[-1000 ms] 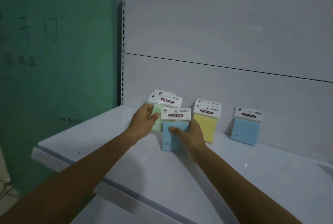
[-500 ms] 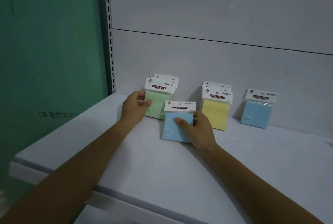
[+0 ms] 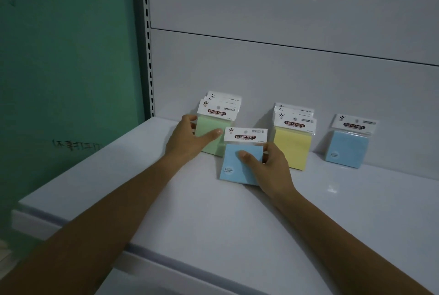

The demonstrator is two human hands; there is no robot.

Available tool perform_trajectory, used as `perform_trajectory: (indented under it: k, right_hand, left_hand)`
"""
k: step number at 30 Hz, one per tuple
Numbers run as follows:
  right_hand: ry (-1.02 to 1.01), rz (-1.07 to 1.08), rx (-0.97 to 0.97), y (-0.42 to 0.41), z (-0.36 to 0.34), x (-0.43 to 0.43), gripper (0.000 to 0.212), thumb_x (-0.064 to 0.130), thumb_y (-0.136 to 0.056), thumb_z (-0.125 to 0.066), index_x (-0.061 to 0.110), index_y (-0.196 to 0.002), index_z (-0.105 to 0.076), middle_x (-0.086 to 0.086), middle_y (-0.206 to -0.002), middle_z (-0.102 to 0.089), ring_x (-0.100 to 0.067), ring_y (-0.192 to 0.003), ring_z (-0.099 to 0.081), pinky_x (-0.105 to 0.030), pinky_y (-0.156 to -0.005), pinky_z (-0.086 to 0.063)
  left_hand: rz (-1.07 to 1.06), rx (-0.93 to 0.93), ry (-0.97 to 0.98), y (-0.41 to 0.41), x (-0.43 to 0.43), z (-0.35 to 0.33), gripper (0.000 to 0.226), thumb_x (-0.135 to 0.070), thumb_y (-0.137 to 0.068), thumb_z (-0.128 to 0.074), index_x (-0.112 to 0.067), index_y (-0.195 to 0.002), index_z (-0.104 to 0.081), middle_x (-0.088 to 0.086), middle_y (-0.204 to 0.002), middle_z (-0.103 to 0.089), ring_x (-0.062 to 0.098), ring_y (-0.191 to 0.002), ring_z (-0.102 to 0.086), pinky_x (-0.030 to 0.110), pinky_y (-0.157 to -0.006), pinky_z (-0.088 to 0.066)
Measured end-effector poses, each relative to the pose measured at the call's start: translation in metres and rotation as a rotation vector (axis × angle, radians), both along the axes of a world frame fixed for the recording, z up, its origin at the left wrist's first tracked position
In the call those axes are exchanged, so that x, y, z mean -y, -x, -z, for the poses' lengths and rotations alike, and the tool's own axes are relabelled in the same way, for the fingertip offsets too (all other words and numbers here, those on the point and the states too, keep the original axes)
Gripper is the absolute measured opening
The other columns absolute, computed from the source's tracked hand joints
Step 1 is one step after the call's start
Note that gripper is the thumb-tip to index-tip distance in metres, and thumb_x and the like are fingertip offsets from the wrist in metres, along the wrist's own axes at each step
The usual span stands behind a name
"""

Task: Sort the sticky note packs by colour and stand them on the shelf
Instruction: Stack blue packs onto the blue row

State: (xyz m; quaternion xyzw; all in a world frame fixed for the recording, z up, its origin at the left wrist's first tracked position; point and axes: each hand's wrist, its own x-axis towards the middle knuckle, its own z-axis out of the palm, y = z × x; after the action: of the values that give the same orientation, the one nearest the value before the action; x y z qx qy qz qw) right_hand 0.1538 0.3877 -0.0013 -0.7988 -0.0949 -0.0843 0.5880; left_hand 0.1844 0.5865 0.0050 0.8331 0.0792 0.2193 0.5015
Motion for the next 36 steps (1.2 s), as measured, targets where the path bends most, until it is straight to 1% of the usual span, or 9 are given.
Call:
perform_trajectory:
  k: [3,6,13,18,22,27,30,33,36]
  right_hand:
    - [-0.015,-0.022,-0.025,0.005,-0.003,0.000,0.037,0.032,-0.082,-0.070,0.013,-0.110,-0.054,-0.001,-0.110,-0.066,-0.015,-0.095,-0.065,-0.038,-0.084,-0.055]
    - [-0.045,-0.117,-0.118,0.013,-0.012,0.010,0.032,0.016,-0.086,-0.064,0.011,-0.115,-0.051,-0.007,-0.115,-0.064,-0.018,-0.095,-0.063,-0.034,-0.080,-0.055]
    - [0.029,-0.225,-0.140,0.024,-0.024,0.098,0.052,-0.008,-0.085,-0.056,0.021,-0.127,-0.043,0.008,-0.108,-0.063,-0.008,-0.098,-0.061,-0.026,-0.076,-0.053]
    - [0.000,-0.128,-0.180,0.030,-0.026,0.175,0.054,-0.010,-0.085,-0.054,0.025,-0.124,-0.043,0.008,-0.111,-0.060,-0.014,-0.100,-0.061,-0.029,-0.076,-0.057]
    - [0.006,-0.018,-0.136,0.029,-0.023,0.222,0.049,-0.010,-0.084,-0.056,0.022,-0.121,-0.047,0.002,-0.107,-0.065,-0.016,-0.095,-0.064,-0.030,-0.077,-0.058]
    - [0.187,0.118,-0.042,0.015,-0.018,0.245,0.038,0.006,-0.082,-0.068,0.026,-0.112,-0.054,-0.012,-0.091,-0.069,-0.024,-0.082,-0.065,-0.034,-0.078,-0.054]
    - [0.266,0.169,0.015,0.001,-0.014,0.250,0.040,0.009,-0.081,-0.069,0.022,-0.116,-0.054,-0.008,-0.084,-0.068,-0.022,-0.078,-0.064,-0.030,-0.073,-0.051]
    - [0.319,0.239,0.072,-0.016,-0.014,0.248,0.042,0.007,-0.081,-0.068,0.015,-0.118,-0.052,-0.003,-0.081,-0.063,-0.019,-0.077,-0.060,-0.023,-0.065,-0.046]
    - [0.257,0.288,0.061,-0.034,-0.012,0.242,0.039,0.006,-0.079,-0.068,0.011,-0.113,-0.049,-0.004,-0.088,-0.063,-0.023,-0.086,-0.063,-0.030,-0.072,-0.050]
  left_hand:
    - [-0.098,0.058,-0.171,0.005,0.003,0.000,0.081,-0.061,-0.072,-0.065,-0.018,-0.135,-0.036,0.002,-0.129,-0.053,0.021,-0.114,-0.053,0.042,-0.095,-0.047]
    - [-0.197,0.250,-0.335,0.018,0.012,-0.009,0.061,-0.046,-0.086,-0.057,-0.015,-0.135,-0.038,0.006,-0.135,-0.047,0.024,-0.121,-0.047,0.043,-0.094,-0.045]
    - [0.137,0.476,-0.435,0.043,0.092,-0.034,0.026,-0.031,-0.091,-0.051,-0.016,-0.112,-0.055,-0.003,-0.110,-0.058,0.013,-0.096,-0.056,0.037,-0.080,-0.052]
    - [0.557,0.245,-0.491,0.047,0.168,-0.011,0.046,-0.043,-0.090,-0.053,-0.021,-0.130,-0.046,-0.004,-0.131,-0.048,0.009,-0.112,-0.052,0.036,-0.093,-0.048]
    - [0.659,0.125,-0.403,0.043,0.223,-0.001,0.070,-0.035,-0.087,-0.062,-0.018,-0.144,-0.025,0.002,-0.144,-0.039,0.018,-0.125,-0.045,0.036,-0.102,-0.042]
    - [0.600,-0.072,-0.475,0.019,0.268,0.004,0.090,-0.041,-0.086,-0.060,-0.009,-0.150,-0.005,0.009,-0.156,-0.018,0.025,-0.142,-0.022,0.036,-0.115,-0.025]
    - [0.520,-0.106,-0.335,-0.004,0.282,0.007,0.097,-0.043,-0.079,-0.068,-0.007,-0.148,-0.010,0.010,-0.152,-0.028,0.030,-0.139,-0.031,0.043,-0.112,-0.032]
    - [0.433,-0.141,-0.189,-0.018,0.291,0.001,0.113,-0.034,-0.079,-0.072,-0.010,-0.148,0.015,0.009,-0.157,-0.020,0.027,-0.141,-0.029,0.035,-0.111,-0.030]
    - [0.371,-0.142,-0.181,-0.028,0.294,0.005,0.115,-0.031,-0.079,-0.072,-0.013,-0.146,0.020,0.008,-0.157,-0.023,0.026,-0.139,-0.032,0.038,-0.110,-0.033]
